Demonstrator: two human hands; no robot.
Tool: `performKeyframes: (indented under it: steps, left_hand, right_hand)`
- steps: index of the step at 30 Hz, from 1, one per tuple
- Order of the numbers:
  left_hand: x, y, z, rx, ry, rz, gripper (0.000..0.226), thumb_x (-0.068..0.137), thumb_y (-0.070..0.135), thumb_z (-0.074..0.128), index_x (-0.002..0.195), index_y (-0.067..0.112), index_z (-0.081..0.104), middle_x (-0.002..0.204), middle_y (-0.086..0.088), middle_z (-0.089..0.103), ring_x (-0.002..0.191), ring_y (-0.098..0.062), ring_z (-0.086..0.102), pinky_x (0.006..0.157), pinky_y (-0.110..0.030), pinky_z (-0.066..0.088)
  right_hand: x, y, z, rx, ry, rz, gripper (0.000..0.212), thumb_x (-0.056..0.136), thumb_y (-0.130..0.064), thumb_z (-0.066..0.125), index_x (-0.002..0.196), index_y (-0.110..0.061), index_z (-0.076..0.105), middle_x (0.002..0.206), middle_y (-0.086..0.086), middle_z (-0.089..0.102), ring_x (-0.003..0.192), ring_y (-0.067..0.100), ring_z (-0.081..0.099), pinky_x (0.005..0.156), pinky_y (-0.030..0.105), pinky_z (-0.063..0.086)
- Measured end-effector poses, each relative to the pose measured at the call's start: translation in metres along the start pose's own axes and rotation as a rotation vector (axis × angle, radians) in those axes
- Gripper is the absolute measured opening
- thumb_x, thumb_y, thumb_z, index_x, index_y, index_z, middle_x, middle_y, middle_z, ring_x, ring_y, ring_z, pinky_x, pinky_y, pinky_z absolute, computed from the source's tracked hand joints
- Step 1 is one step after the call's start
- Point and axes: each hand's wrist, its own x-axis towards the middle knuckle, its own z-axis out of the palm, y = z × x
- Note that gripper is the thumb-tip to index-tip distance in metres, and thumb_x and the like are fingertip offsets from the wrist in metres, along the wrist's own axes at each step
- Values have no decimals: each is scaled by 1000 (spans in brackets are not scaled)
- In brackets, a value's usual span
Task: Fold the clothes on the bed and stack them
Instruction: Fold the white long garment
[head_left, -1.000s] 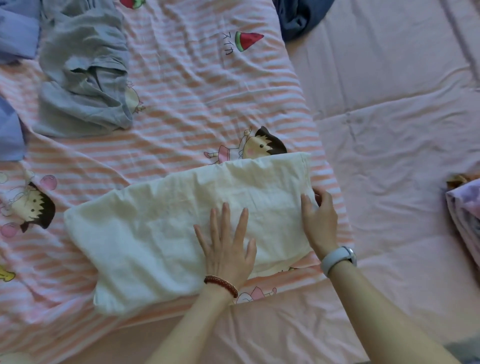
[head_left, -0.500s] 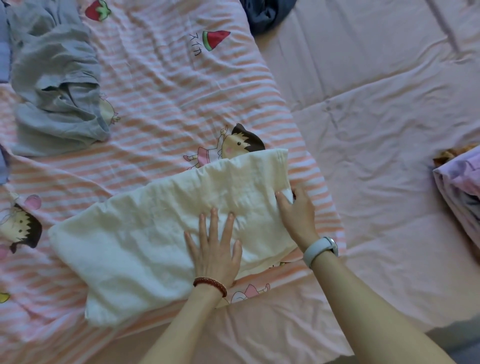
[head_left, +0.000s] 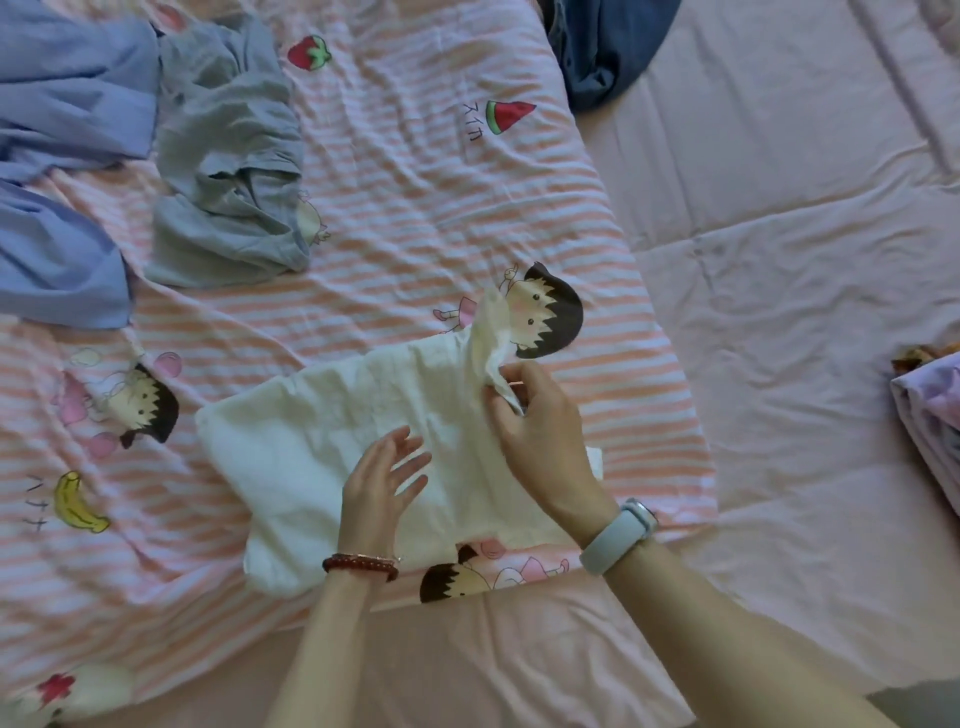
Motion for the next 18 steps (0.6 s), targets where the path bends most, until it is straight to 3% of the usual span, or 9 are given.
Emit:
performKeyframes:
  steps: [4,6,8,10,12,15,18]
  left_hand:
    - [-5,10,-55,-326,46,-171,42,98,43,33,116,14,58,111,-7,62,99,-24,60,80,-38,47]
    - [-5,6,-74,-360,62,-219,52,98,48,27,131,13,48,106,1,58,88,-14,55,74,-29,43]
    - [-6,2,-82,-311,92,-226,46,98,48,25,127,17,45,111,4,52,84,-10,52,75,-27,41]
    - [-7,-3,-82,-329,69,-249,41,97,47,32,121,19,49,115,1,57,95,-17,56,84,-32,43]
    - [-4,-11,-81,-243,91,-210,46,93,44,45,130,18,47,122,-4,60,106,-22,58,83,-35,47]
    - [3,-24,-71,72,193,-82,66,91,31,57,145,14,25,144,-3,39,126,-16,43,103,-34,38]
    - [6,-26,-50,304,222,35,79,85,36,64,147,16,19,147,-1,34,134,-18,36,108,-36,34]
  right_hand:
    - [-19,-48,56,8,-367,-1,28,94,-25,52,119,-14,53,110,5,65,91,21,63,81,39,51]
    - [-25,-58,76,9,-591,22,43,94,-31,52,134,-18,43,131,7,55,111,19,58,93,32,47]
    - [-27,-55,85,-24,-673,6,46,96,-31,48,139,-19,39,139,4,48,122,16,50,98,25,41]
    - [-28,-44,83,-33,-586,11,39,98,-24,44,136,-16,44,135,2,51,120,13,50,92,16,38]
    - [-28,-23,76,-80,-437,34,33,98,-16,41,129,-12,51,129,1,55,112,11,52,86,12,37]
    - [-32,14,63,-220,-246,46,32,95,-10,42,126,-11,53,126,4,56,113,14,50,93,18,35]
    - [-35,41,58,-324,-216,36,39,93,-6,44,132,-11,48,134,8,46,126,21,39,101,21,25]
